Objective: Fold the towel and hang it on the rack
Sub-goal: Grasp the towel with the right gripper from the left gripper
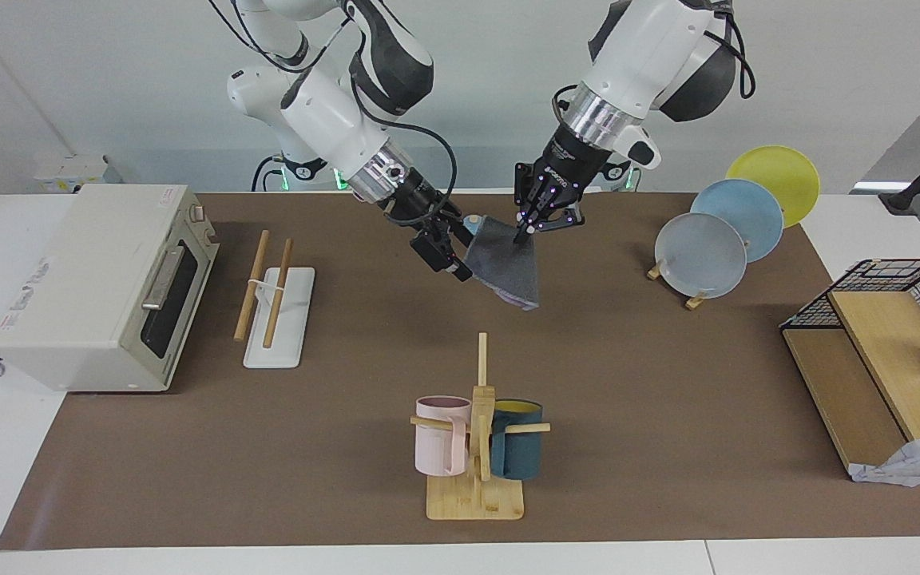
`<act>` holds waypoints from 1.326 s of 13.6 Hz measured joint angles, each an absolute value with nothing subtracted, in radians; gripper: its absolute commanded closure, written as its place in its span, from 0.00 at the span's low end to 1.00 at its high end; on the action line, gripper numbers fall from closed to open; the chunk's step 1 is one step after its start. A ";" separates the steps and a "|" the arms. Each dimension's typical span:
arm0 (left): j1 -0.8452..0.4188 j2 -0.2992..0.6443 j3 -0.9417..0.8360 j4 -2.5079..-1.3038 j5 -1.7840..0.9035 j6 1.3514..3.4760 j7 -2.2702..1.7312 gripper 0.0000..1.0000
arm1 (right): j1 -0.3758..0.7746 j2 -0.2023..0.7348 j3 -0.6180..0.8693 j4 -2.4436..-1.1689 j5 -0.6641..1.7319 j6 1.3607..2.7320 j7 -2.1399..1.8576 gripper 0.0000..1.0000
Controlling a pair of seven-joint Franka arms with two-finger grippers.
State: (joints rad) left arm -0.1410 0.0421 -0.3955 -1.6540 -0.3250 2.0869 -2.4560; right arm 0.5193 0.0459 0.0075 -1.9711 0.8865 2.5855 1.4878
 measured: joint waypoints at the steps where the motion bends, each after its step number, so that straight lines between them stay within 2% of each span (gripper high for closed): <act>1: -0.141 0.040 -0.395 -1.657 -0.325 2.087 -2.457 1.00 | 0.532 0.053 0.008 -1.969 0.887 2.603 1.488 0.00; 3: -0.141 0.040 -0.395 -1.658 -0.325 2.088 -2.459 1.00 | 0.547 0.074 0.008 -1.946 0.887 2.618 1.488 0.00; 4: -0.141 0.040 -0.395 -1.659 -0.325 2.088 -2.461 1.00 | 0.548 0.087 0.008 -1.928 0.887 2.618 1.488 0.14; 5: -0.141 0.040 -0.395 -1.659 -0.325 2.088 -2.464 1.00 | 0.548 0.099 0.007 -1.911 0.887 2.618 1.480 0.39; 6: -0.141 0.040 -0.395 -1.659 -0.325 2.088 -2.469 1.00 | 0.548 0.107 0.007 -1.901 0.887 2.618 1.460 0.70; 7: -0.141 0.040 -0.395 -1.659 -0.325 2.088 -2.473 1.00 | 0.548 0.112 0.007 -1.897 0.887 2.618 1.438 0.94; 8: -0.141 0.040 -0.395 -1.660 -0.325 2.088 -2.476 1.00 | 0.548 0.115 0.007 -1.896 0.887 2.618 1.424 1.00; 16: -0.143 0.026 -0.395 -1.690 -0.325 2.108 -2.498 1.00 | 0.548 0.116 0.007 -1.894 0.887 2.618 1.356 1.00; 17: -0.148 0.023 -0.395 -1.696 -0.325 2.111 -2.498 0.78 | 0.548 0.116 0.007 -1.894 0.887 2.618 1.346 1.00; 18: -0.153 0.020 -0.396 -1.699 -0.325 2.113 -2.498 0.01 | 0.548 0.116 0.007 -1.894 0.887 2.618 1.325 1.00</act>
State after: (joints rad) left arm -0.1527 0.0201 -0.3956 -1.6988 -0.3249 2.1131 -2.4975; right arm 0.5480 0.1156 0.0068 -1.8941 0.8866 2.6182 1.3255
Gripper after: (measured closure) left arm 0.978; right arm 0.978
